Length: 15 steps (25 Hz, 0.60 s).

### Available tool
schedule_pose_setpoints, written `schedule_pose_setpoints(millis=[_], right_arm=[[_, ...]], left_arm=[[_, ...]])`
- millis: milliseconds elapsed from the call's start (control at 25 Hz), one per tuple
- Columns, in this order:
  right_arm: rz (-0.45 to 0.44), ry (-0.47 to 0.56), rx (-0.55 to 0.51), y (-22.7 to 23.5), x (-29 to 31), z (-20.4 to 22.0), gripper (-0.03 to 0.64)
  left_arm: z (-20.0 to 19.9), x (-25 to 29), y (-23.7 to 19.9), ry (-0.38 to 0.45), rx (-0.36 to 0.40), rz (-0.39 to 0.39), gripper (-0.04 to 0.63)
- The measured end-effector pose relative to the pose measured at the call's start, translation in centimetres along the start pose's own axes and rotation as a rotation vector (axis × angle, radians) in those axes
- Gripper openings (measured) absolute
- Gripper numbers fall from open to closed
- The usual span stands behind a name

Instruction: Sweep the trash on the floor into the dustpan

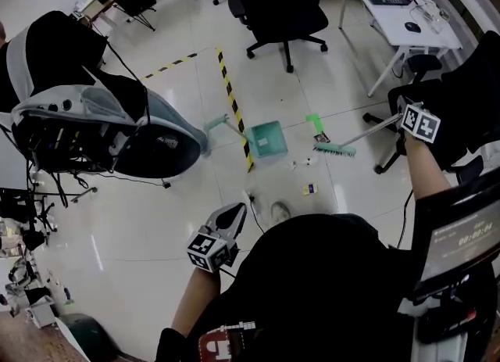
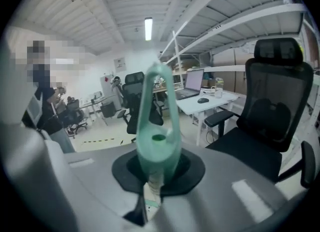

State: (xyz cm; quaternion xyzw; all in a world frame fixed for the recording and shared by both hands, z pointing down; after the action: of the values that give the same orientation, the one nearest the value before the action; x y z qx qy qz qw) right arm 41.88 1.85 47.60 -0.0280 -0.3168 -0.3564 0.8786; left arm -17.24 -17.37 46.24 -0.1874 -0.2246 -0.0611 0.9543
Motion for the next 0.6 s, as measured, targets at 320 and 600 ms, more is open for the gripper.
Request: schedule_pose_setpoints(millis=[320, 600], right_arm=[[0.160, 0.006, 0.158, 3.3, 6.6, 1.5, 0.005], [0.341, 0.022, 0.358, 10.1, 12.3, 6.3, 0.005]], left_arm=[[0.2, 0.4, -3.4, -0.062, -0.061, -0.078, 0.002], [0.3, 1.8, -2.5, -0.126, -0.145, -0.174, 0.002]])
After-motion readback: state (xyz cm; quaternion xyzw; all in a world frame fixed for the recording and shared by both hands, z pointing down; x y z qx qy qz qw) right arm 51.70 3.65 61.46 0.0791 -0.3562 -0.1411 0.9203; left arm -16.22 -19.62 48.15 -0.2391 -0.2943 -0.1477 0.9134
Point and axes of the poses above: the fingertips, and each gripper's own axes: x forward along the fingers, y to its right, z out of its underside, the point moved 5 cm from there along -x, backward along the fingers, and after that the axes turned 3 degrees about x, right-handed, at the moved point
